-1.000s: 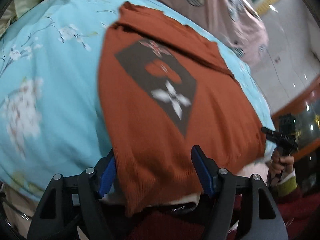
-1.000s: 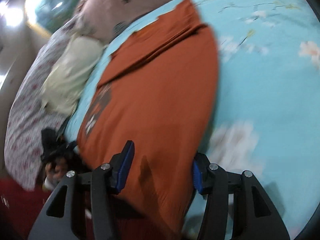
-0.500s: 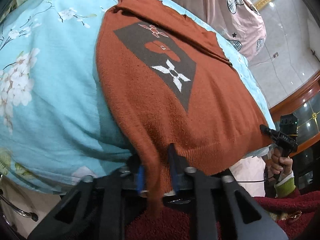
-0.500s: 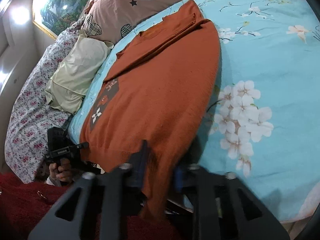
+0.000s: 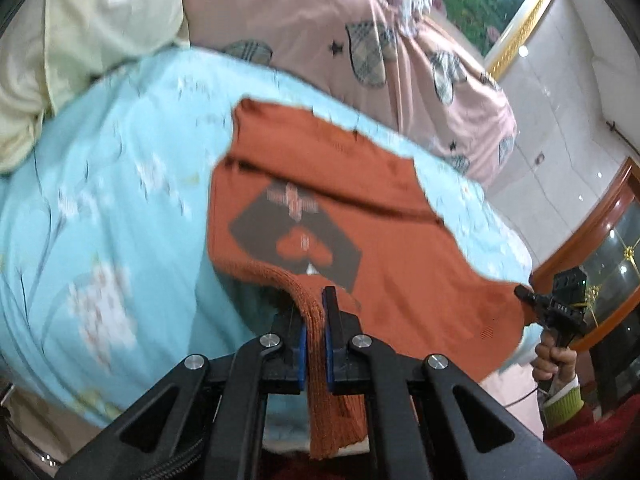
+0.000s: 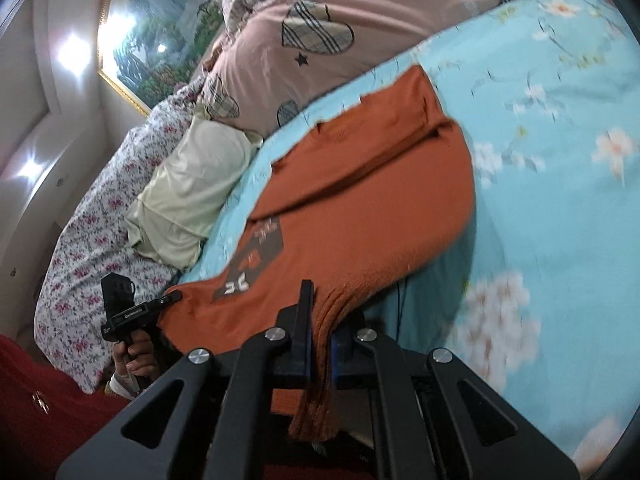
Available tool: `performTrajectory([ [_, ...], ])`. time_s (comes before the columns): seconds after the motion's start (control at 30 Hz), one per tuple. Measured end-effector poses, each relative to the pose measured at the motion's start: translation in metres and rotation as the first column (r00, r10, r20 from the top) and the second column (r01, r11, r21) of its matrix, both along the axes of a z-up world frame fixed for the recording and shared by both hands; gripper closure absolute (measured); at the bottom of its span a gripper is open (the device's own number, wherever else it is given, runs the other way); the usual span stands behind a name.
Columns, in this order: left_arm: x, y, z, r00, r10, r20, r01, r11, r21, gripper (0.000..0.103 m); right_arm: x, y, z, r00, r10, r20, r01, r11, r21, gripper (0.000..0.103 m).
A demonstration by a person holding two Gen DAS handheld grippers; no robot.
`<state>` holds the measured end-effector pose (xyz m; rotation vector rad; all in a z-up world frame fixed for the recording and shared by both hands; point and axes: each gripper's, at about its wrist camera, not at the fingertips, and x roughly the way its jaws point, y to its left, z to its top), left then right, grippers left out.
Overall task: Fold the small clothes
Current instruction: 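Grasp the hem with both grippers and lift it toward the collar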
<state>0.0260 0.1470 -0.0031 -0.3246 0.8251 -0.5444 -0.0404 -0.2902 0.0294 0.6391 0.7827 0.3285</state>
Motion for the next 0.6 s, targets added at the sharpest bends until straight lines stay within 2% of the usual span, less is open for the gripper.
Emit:
performTrajectory([
  [0.17,0.040,-0.006,0.021,0.995,0.055,0.079,-0.054,0.998,-0.019,0.098,0.045,-0.010,0.018,0.998,-0.014,0.065,0.016,0.999,-0.037,0.096],
  [0.23,0.061,-0.010,0.026,0.991,0.080,0.112,-0.079,0.997,-0.018,0.098,0.071,-0.012,0.022,0.997,-0.017,0.082,0.024,0.996,-0.082,0.096],
  [0.47,0.150,-0.031,0.040,0.975,0.166,0.145,-0.167,0.986,-0.006,0.098,0.161,-0.026,0.032,0.993,-0.063,0.098,0.083,0.974,-0.211,0.096],
  [0.6,0.205,-0.043,0.032,0.973,0.197,0.118,-0.200,0.980,0.011,0.098,0.211,-0.037,0.030,0.993,-0.085,0.085,0.104,0.962,-0.253,0.096],
])
